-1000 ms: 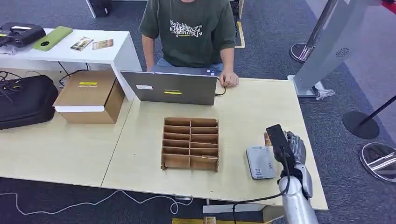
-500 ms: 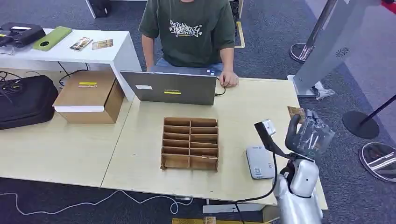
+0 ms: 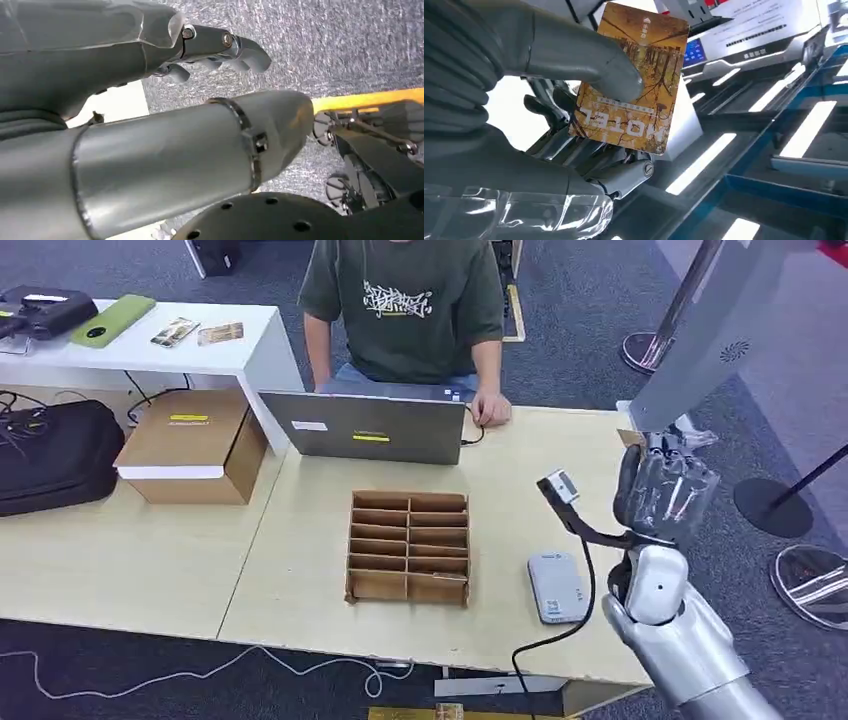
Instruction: Pass the card to the sensor for recognition and then transmit it.
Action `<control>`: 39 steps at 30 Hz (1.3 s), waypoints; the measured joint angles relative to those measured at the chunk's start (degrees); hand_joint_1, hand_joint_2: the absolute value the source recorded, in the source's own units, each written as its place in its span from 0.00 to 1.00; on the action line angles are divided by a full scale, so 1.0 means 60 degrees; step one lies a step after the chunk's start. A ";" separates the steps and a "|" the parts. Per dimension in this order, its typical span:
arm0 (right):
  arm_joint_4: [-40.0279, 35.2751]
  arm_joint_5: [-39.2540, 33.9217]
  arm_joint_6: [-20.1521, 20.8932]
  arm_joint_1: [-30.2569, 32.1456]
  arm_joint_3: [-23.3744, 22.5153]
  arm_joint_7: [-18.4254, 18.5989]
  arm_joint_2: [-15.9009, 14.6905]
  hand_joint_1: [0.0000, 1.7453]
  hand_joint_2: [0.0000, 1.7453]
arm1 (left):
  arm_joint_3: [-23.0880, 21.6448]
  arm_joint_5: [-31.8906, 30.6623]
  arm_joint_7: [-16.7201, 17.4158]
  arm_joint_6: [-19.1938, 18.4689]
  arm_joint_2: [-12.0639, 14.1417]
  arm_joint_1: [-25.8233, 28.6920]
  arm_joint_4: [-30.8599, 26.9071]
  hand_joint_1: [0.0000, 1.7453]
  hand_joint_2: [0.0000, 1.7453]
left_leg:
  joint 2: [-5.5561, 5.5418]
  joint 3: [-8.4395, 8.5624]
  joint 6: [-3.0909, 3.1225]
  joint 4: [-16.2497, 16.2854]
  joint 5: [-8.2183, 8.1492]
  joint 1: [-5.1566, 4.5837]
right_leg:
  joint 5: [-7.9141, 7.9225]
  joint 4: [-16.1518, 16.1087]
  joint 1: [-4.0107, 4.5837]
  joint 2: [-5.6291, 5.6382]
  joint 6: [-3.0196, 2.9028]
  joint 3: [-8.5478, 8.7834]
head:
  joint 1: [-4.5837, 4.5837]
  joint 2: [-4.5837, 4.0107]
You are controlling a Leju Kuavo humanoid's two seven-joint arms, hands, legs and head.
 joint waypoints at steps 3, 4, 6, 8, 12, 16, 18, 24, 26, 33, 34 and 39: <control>0.0655 0.0000 -0.0179 -0.0531 0.0543 0.0000 -0.0048 1.00 1.00 | 0.0000 -0.0007 0.0000 -0.0047 0.0047 -0.0006 0.0000 0.00 0.00 | 0.0005 0.0002 0.0000 -0.0001 0.0000 0.0001 | 0.0000 0.0000 0.0001 0.0005 0.0000 0.0000 | 0.0000 0.0000; 0.0829 0.0000 -0.0201 -0.0643 0.0676 0.0000 -0.0018 1.00 1.00 | 0.0000 -0.0015 0.0000 -0.0073 0.0051 -0.0005 -0.0004 0.00 0.00 | 0.0003 0.0002 0.0000 -0.0001 0.0001 0.0002 | 0.0000 0.0001 0.0002 0.0003 0.0000 0.0001 | 0.0000 0.0000; 0.1262 0.0000 -0.0208 -0.0894 0.0960 0.0000 0.0175 1.00 1.00 | 0.0000 -0.0040 0.0000 -0.0087 0.0062 0.0004 -0.0004 0.00 0.00 | 0.0003 -0.0004 -0.0009 -0.0002 0.0008 0.0005 | 0.0002 0.0004 0.0004 0.0001 -0.0002 0.0002 | 0.0000 0.0000; 0.1790 0.0004 -0.0215 -0.1190 0.1231 -0.0004 0.0490 1.00 1.00 | 0.0000 -0.0145 0.0000 -0.0095 0.0084 -0.0002 -0.0004 0.00 0.00 | 0.0004 0.0002 -0.0010 -0.0002 0.0008 0.0005 | 0.0003 0.0007 0.0004 0.0005 -0.0004 0.0001 | 0.0000 0.0000; 0.2883 0.0004 -0.0215 -0.1968 0.1458 -0.0605 0.1082 1.00 1.00 | 0.0000 -0.0456 0.0000 -0.0109 0.0135 -0.0025 -0.0011 0.00 0.00 | 0.0001 0.0003 -0.0015 -0.0002 0.0019 0.0006 | 0.0003 0.0010 0.0005 0.0004 -0.0004 0.0000 | 0.0000 0.0000; 0.3987 0.0000 -0.0219 -0.2932 0.1542 -0.1330 0.1603 1.00 1.00 | 0.0000 -0.0700 0.0011 -0.0131 0.0208 -0.0032 -0.0022 0.00 0.00 | 0.0003 0.0000 -0.0016 -0.0002 0.0019 0.0005 | 0.0009 0.0015 0.0004 0.0009 -0.0011 -0.0002 | 0.0000 0.0000; 0.4694 0.0000 -0.0219 -0.3569 0.1582 -0.1676 0.1909 1.00 1.00 | 0.0000 -0.0794 0.0018 -0.0142 0.0230 -0.0050 -0.0026 0.00 0.00 | 0.0006 0.0001 -0.0016 -0.0002 0.0020 0.0005 | 0.0009 0.0015 0.0004 0.0008 -0.0012 -0.0003 | 0.0000 0.0000; 0.6324 0.0000 -0.0219 -0.4906 0.1658 -0.1989 0.2637 1.00 1.00 | 0.0000 -0.0900 0.0033 -0.0160 0.0270 -0.0054 -0.0029 0.00 0.00 | 0.0000 0.0004 -0.0018 -0.0001 0.0022 0.0005 | 0.0009 0.0014 0.0004 0.0003 -0.0012 -0.0002 | 0.0000 0.0000; 0.6568 0.0000 -0.0219 -0.5045 0.1680 -0.1978 0.2764 1.00 1.00 | 0.0000 -0.0932 0.0033 -0.0164 0.0277 -0.0053 -0.0040 0.00 0.00 | 0.0000 0.0001 -0.0018 -0.0001 0.0022 0.0005 | 0.0009 0.0014 0.0004 0.0003 -0.0012 -0.0002 | 0.0000 0.0000; 0.7821 0.0000 0.0054 -0.5954 0.1917 -0.2087 0.3329 1.00 1.00 | 0.0000 -0.1147 0.0033 -0.0128 0.0288 -0.0075 -0.0109 0.00 0.00 | 0.0003 0.0003 -0.0019 -0.0001 0.0022 0.0005 | 0.0010 0.0014 0.0004 0.0009 -0.0013 -0.0006 | 0.0000 0.0000; 0.7978 0.0000 0.0138 -0.6055 0.1957 -0.2084 0.3394 1.00 1.00 | 0.0000 -0.1194 0.0036 -0.0102 0.0284 -0.0078 -0.0109 0.00 0.00 | 0.0004 0.0004 -0.0022 -0.0001 0.0024 0.0005 | 0.0010 0.0014 0.0005 0.0009 -0.0013 -0.0006 | 0.0000 0.0000; 0.8416 0.0000 0.0280 -0.6308 0.2045 -0.2044 0.3588 1.00 1.00 | 0.0000 -0.1271 0.0077 -0.0098 0.0288 -0.0101 -0.0109 0.00 0.00 | -0.0004 0.0003 -0.0025 -0.0001 0.0027 0.0005 | 0.0011 0.0014 0.0004 -0.0001 -0.0013 -0.0004 | 0.0000 0.0000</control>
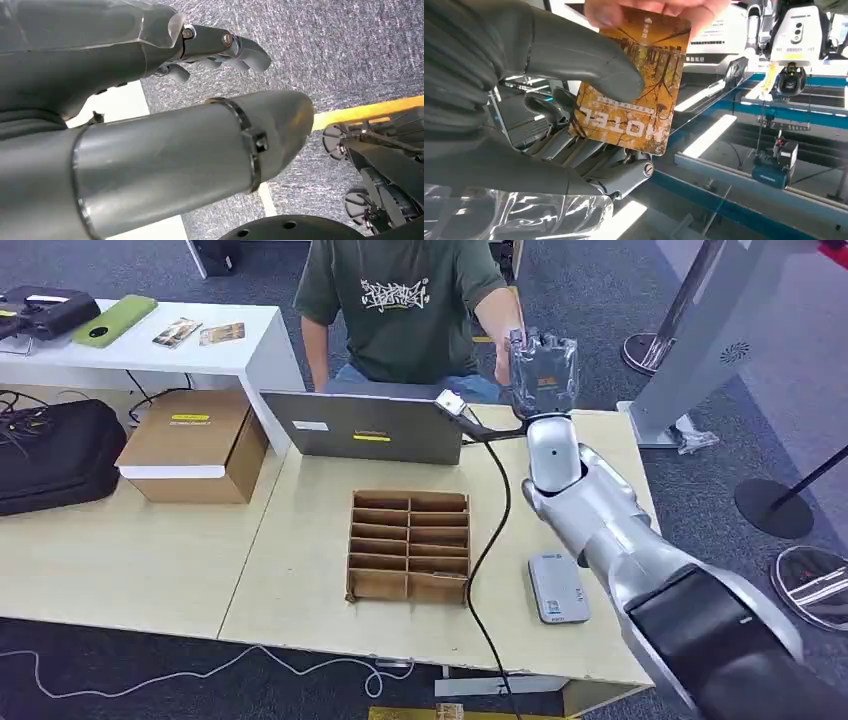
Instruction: Pass the card to the sensor for recognition and then transmit it.
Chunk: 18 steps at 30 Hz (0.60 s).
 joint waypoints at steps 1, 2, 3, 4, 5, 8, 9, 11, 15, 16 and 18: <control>0.0058 0.0000 0.0022 -0.0032 0.0022 0.0000 0.0007 1.00 1.00 | 0.0000 0.0000 0.0018 0.0000 -0.0004 -0.0006 0.0000 0.00 0.00 | 0.0000 -0.0001 0.0000 0.0000 0.0000 0.0000 | 0.0000 0.0000 0.0000 0.0000 0.0000 0.0001 | 0.0000 0.0000; 0.0127 0.0000 0.0022 -0.0056 0.0033 0.0000 0.0029 1.00 1.00 | 0.0000 0.0000 0.0062 0.0000 -0.0004 -0.0012 0.0000 0.00 0.00 | -0.0003 -0.0001 0.0000 0.0000 0.0000 0.0000 | 0.0000 -0.0001 0.0000 -0.0002 0.0000 0.0001 | 0.0000 0.0000; 0.0171 0.0000 0.0018 -0.0066 0.0040 0.0000 0.0047 1.00 1.00 | 0.0000 -0.0007 0.0073 -0.0004 0.0000 -0.0014 0.0000 0.00 0.00 | -0.0003 -0.0002 0.0000 0.0000 0.0000 0.0000 | 0.0000 -0.0002 0.0000 -0.0003 0.0000 0.0001 | 0.0000 0.0000; 0.0208 0.0000 0.0022 -0.0072 0.0047 0.0000 0.0055 1.00 1.00 | -0.0004 -0.0007 0.0076 -0.0007 0.0000 -0.0016 0.0000 0.00 0.00 | -0.0004 -0.0003 0.0000 0.0001 0.0000 -0.0001 | 0.0000 -0.0002 -0.0001 -0.0003 0.0000 0.0001 | 0.0000 0.0000; 0.0236 0.0000 0.0022 -0.0076 0.0062 0.0000 0.0076 1.00 1.00 | 0.0000 -0.0004 0.0091 -0.0007 0.0000 -0.0020 0.0000 0.00 0.00 | -0.0005 -0.0003 0.0000 0.0001 -0.0001 -0.0001 | 0.0000 -0.0002 0.0000 -0.0004 0.0000 0.0000 | 0.0000 0.0000; 0.0313 0.0000 0.0036 -0.0100 0.0080 0.0000 0.0095 1.00 1.00 | 0.0000 0.0037 0.0098 -0.0007 -0.0004 -0.0020 0.0000 0.00 0.00 | -0.0008 -0.0005 -0.0001 0.0001 -0.0001 0.0000 | -0.0001 -0.0004 0.0000 -0.0006 0.0000 0.0000 | 0.0000 0.0000; 0.0335 0.0000 0.0036 -0.0105 0.0080 0.0000 0.0095 1.00 1.00 | 0.0000 0.0036 0.0098 -0.0007 -0.0004 -0.0020 0.0000 0.00 0.00 | -0.0008 -0.0006 -0.0001 0.0001 -0.0002 0.0000 | -0.0001 -0.0005 0.0000 -0.0006 0.0000 0.0000 | 0.0000 0.0000; 0.0371 0.0000 0.0047 -0.0106 0.0084 0.0000 0.0098 1.00 1.00 | 0.0000 0.0036 0.0098 -0.0007 -0.0004 -0.0021 0.0000 0.00 0.00 | -0.0008 -0.0006 -0.0001 0.0001 -0.0002 0.0000 | -0.0001 -0.0005 0.0000 -0.0006 0.0000 -0.0001 | 0.0000 0.0000; 0.0444 0.0000 0.0047 -0.0119 0.0084 0.0000 0.0105 1.00 1.00 | 0.0000 0.0043 0.0098 -0.0007 -0.0004 -0.0021 0.0000 0.00 0.00 | -0.0008 -0.0006 0.0000 0.0001 -0.0002 0.0000 | -0.0001 -0.0005 0.0000 -0.0006 0.0001 -0.0001 | 0.0000 0.0000; 0.0455 0.0000 0.0047 -0.0123 0.0084 -0.0011 0.0106 1.00 1.00 | 0.0000 0.0058 0.0098 -0.0007 -0.0004 -0.0020 0.0000 0.00 0.00 | -0.0008 -0.0006 0.0000 0.0001 -0.0002 0.0000 | -0.0001 -0.0005 0.0000 -0.0006 0.0001 -0.0001 | 0.0000 0.0000; 0.0481 0.0000 0.0047 -0.0129 0.0087 -0.0029 0.0117 1.00 1.00 | 0.0000 0.0066 0.0098 -0.0007 -0.0004 -0.0020 0.0000 0.00 0.00 | -0.0007 -0.0005 -0.0001 0.0001 -0.0002 0.0000 | -0.0001 -0.0005 0.0000 -0.0005 0.0000 -0.0001 | 0.0000 0.0000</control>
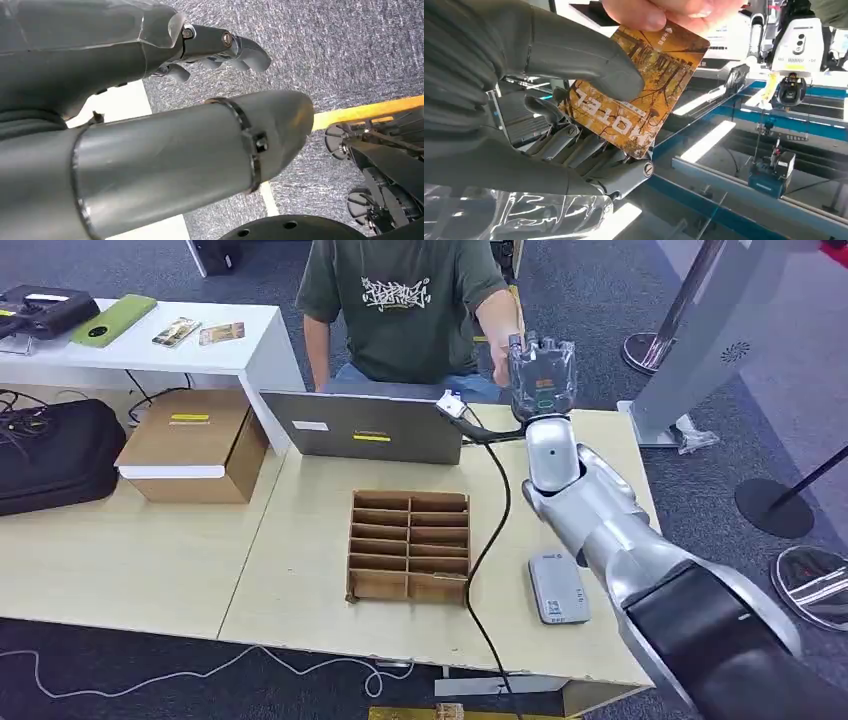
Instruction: Pass the card to the sensor for recognition and then transmit it.
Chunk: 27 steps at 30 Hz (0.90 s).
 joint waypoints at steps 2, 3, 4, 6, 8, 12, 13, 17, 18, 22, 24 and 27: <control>0.0025 0.0000 -0.0004 0.0001 -0.0003 -0.0011 0.0011 1.00 1.00 | 0.0000 0.0004 0.0000 -0.0004 0.0000 0.0000 0.0000 0.00 0.00 | 0.0001 0.0000 0.0000 0.0000 0.0000 0.0000 | 0.0000 0.0000 0.0000 0.0001 0.0000 0.0000 | 0.0000 0.0000; 0.0033 0.0000 -0.0007 0.0001 0.0000 -0.0015 0.0011 1.00 1.00 | 0.0000 0.0007 0.0000 -0.0004 0.0000 0.0000 0.0000 0.00 0.00 | 0.0001 0.0001 0.0000 0.0000 0.0000 0.0000 | 0.0000 0.0000 0.0000 0.0001 0.0000 0.0000 | 0.0000 0.0000; 0.0036 0.0000 -0.0011 0.0002 -0.0004 -0.0015 0.0015 0.34 1.00 | 0.0000 0.0011 0.0000 -0.0004 0.0000 0.0000 0.0000 0.00 0.00 | 0.0001 0.0001 0.0000 0.0000 0.0000 0.0000 | 0.0000 0.0000 0.0000 0.0001 0.0000 0.0000 | 0.0000 0.0000; 0.0055 -0.0022 0.0004 0.0004 0.0000 -0.0040 0.0015 0.00 1.00 | 0.0000 0.0022 0.0000 -0.0004 -0.0004 0.0002 0.0000 0.00 0.00 | 0.0001 0.0000 0.0000 0.0000 0.0000 0.0000 | 0.0000 0.0000 0.0000 0.0001 0.0000 -0.0001 | 0.0000 0.0000; 0.0055 -0.0018 0.0150 0.0005 -0.0004 -0.0069 0.0022 0.00 1.00 | -0.0004 0.0044 0.0000 -0.0015 0.0000 0.0000 0.0000 0.00 0.00 | 0.0001 0.0001 0.0000 0.0000 0.0000 0.0000 | 0.0000 0.0000 0.0000 0.0004 0.0000 -0.0001 | 0.0000 0.0000; 0.0066 -0.0018 0.0364 0.0006 -0.0004 -0.0033 0.0036 0.00 1.00 | 0.0000 0.0095 0.0000 -0.0058 0.0000 -0.0001 0.0000 0.00 0.00 | 0.0003 0.0001 0.0000 0.0000 0.0000 0.0000 | 0.0000 0.0000 0.0000 0.0004 0.0000 -0.0001 | 0.0000 0.0000; 0.0066 -0.0018 0.0375 0.0007 -0.0015 -0.0033 0.0036 0.00 1.00 | 0.0000 0.0109 0.0004 -0.0058 0.0000 -0.0001 0.0000 0.00 0.00 | 0.0003 0.0001 0.0000 0.0000 0.0000 0.0000 | 0.0000 0.0000 0.0000 0.0004 0.0000 -0.0001 | 0.0000 0.0000; 0.0047 -0.0018 0.0266 0.0021 -0.0163 -0.0044 0.0036 0.00 1.00 | 0.0000 0.0142 0.0011 -0.0058 0.0000 -0.0003 0.0000 0.00 0.00 | 0.0003 0.0002 0.0000 0.0000 0.0000 0.0000 | 0.0001 0.0000 0.0000 0.0004 0.0000 -0.0001 | 0.0000 0.0000; 0.0040 -0.0018 0.0204 0.0034 -0.0230 -0.0073 0.0036 0.00 1.00 | 0.0000 0.0142 0.0015 -0.0058 0.0000 -0.0005 0.0000 0.00 0.00 | 0.0003 0.0003 0.0000 0.0000 0.0000 0.0000 | 0.0001 0.0000 0.0000 0.0004 0.0000 -0.0001 | 0.0000 0.0000; -0.0142 -0.0117 -0.0438 0.0242 -0.0722 -0.0222 0.0036 0.00 1.00 | 0.0000 0.0211 0.0015 -0.0025 -0.0004 -0.0006 0.0000 0.00 0.00 | 0.0003 0.0003 0.0000 0.0000 0.0000 0.0000 | 0.0000 0.0000 0.0000 0.0005 -0.0001 -0.0001 | 0.0000 0.0000; -0.0378 -0.0302 -0.0543 0.0445 -0.1099 -0.0389 0.0036 0.00 1.00 | 0.0000 0.0298 0.0015 0.0000 -0.0011 -0.0005 0.0000 0.00 0.00 | 0.0003 0.0003 0.0000 0.0000 0.0000 0.0000 | 0.0000 0.0000 0.0000 0.0004 -0.0001 -0.0001 | 0.0000 0.0000; -0.1273 -0.0310 -0.0557 0.1078 -0.1892 -0.0619 0.0036 0.00 1.00 | 0.0000 0.0448 0.0015 0.0004 -0.0015 0.0001 0.0000 0.00 0.00 | 0.0001 0.0002 -0.0001 0.0000 0.0000 0.0001 | 0.0000 -0.0001 0.0001 0.0004 -0.0001 -0.0003 | 0.0000 0.0000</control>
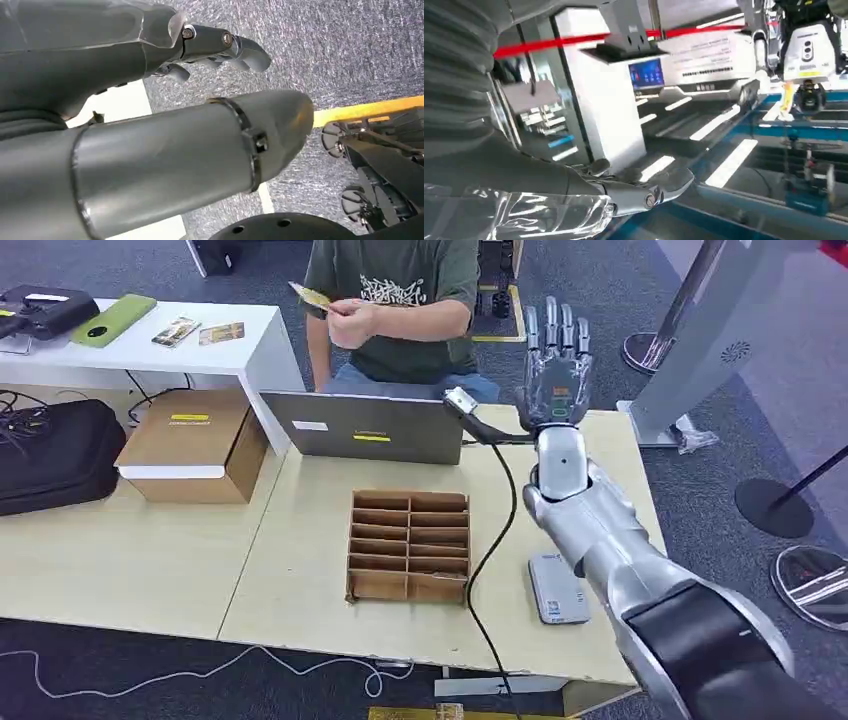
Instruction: Pass the card to the sensor for recognition and then transmit it.
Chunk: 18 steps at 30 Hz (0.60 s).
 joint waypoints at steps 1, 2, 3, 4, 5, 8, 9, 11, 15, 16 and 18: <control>-0.0357 0.0063 0.0000 0.0264 -0.0266 -0.0029 0.0000 0.00 1.00 | 0.0000 0.0047 0.0000 0.0000 -0.0004 -0.0002 0.0000 0.00 0.00 | -0.0001 0.0000 0.0000 0.0000 0.0000 0.0001 | 0.0000 -0.0001 0.0001 -0.0003 0.0000 0.0003 | -0.0004 0.0000; -0.0802 0.0128 0.0000 0.0594 -0.0528 -0.0033 -0.0004 0.00 1.00 | 0.0000 0.0095 0.0000 0.0004 -0.0004 -0.0002 0.0000 0.00 0.00 | -0.0002 0.0000 0.0000 0.0000 0.0000 0.0002 | -0.0002 -0.0002 0.0002 -0.0005 0.0001 0.0002 | 0.0007 0.0000; -0.1218 0.0190 0.0000 0.0894 -0.0794 -0.0029 -0.0007 0.00 1.00 | 0.0000 0.0128 0.0000 0.0004 -0.0004 0.0010 0.0000 0.00 0.00 | -0.0003 -0.0001 0.0000 0.0000 0.0000 0.0001 | -0.0003 -0.0003 0.0002 -0.0005 0.0002 -0.0001 | 0.0000 0.0000; -0.1642 0.0215 0.0000 0.1232 -0.1010 -0.0011 -0.0007 0.00 1.00 | 0.0000 0.0182 0.0000 0.0004 -0.0011 0.0019 0.0000 0.00 0.00 | -0.0002 0.0000 0.0001 -0.0001 -0.0001 0.0002 | -0.0003 -0.0004 0.0002 -0.0005 0.0002 0.0001 | -0.0004 0.0000; -0.2106 0.0241 -0.0004 0.1571 -0.1187 0.0055 -0.0026 0.00 1.00 | 0.0000 0.0215 0.0000 0.0004 -0.0015 0.0020 0.0000 0.00 0.00 | -0.0002 -0.0001 0.0001 -0.0001 -0.0002 0.0002 | -0.0004 -0.0005 0.0002 -0.0005 0.0003 0.0000 | 0.0007 0.0000; -0.3477 0.0310 -0.0004 0.2694 -0.1624 0.0153 -0.0073 0.00 1.00 | 0.0000 0.0404 0.0000 0.0000 -0.0044 0.0043 0.0000 0.00 0.00 | -0.0004 -0.0001 -0.0001 -0.0001 -0.0005 0.0003 | -0.0005 -0.0006 0.0003 -0.0004 0.0003 0.0000 | 0.0004 0.0000; -0.3953 0.0310 -0.0004 0.3054 -0.1755 0.0211 -0.0080 0.00 1.00 | 0.0000 0.0466 0.0000 -0.0004 -0.0047 0.0050 0.0000 0.00 0.00 | -0.0005 -0.0001 -0.0002 -0.0001 -0.0007 0.0002 | -0.0007 -0.0007 0.0003 -0.0004 0.0003 0.0000 | 0.0000 0.0000; -0.5090 0.0310 0.0000 0.4035 -0.2032 0.0288 -0.0084 0.00 1.00 | 0.0007 0.0630 -0.0018 -0.0007 -0.0087 0.0091 0.0000 0.00 0.00 | -0.0009 -0.0001 0.0004 -0.0001 -0.0012 0.0002 | -0.0012 -0.0007 0.0002 -0.0006 0.0005 -0.0001 | 0.0000 0.0000; -0.6904 0.0310 0.0332 0.5512 -0.2239 0.0740 -0.0266 0.00 1.00 | 0.0015 0.0816 -0.0025 -0.0015 -0.0160 0.0162 0.0004 0.00 0.00 | -0.0003 -0.0006 0.0004 -0.0003 -0.0018 0.0000 | -0.0017 -0.0008 0.0001 -0.0002 0.0007 -0.0008 | 0.0004 0.0000; -0.7239 0.0310 0.0452 0.5763 -0.2239 0.0933 -0.0365 0.00 1.00 | 0.0015 0.0852 -0.0025 -0.0022 -0.0171 0.0164 0.0004 0.00 0.00 | -0.0002 -0.0006 0.0004 -0.0003 -0.0019 0.0000 | -0.0017 -0.0008 0.0000 -0.0002 0.0007 -0.0009 | 0.0000 0.0000; -0.7971 0.0310 0.0674 0.6293 -0.2232 0.1330 -0.0602 0.00 1.00 | 0.0015 0.0922 -0.0033 -0.0036 -0.0197 0.0167 0.0004 0.00 0.00 | -0.0005 -0.0007 0.0010 -0.0003 -0.0022 0.0000 | -0.0017 -0.0010 0.0000 -0.0007 0.0008 -0.0006 | 0.0000 0.0000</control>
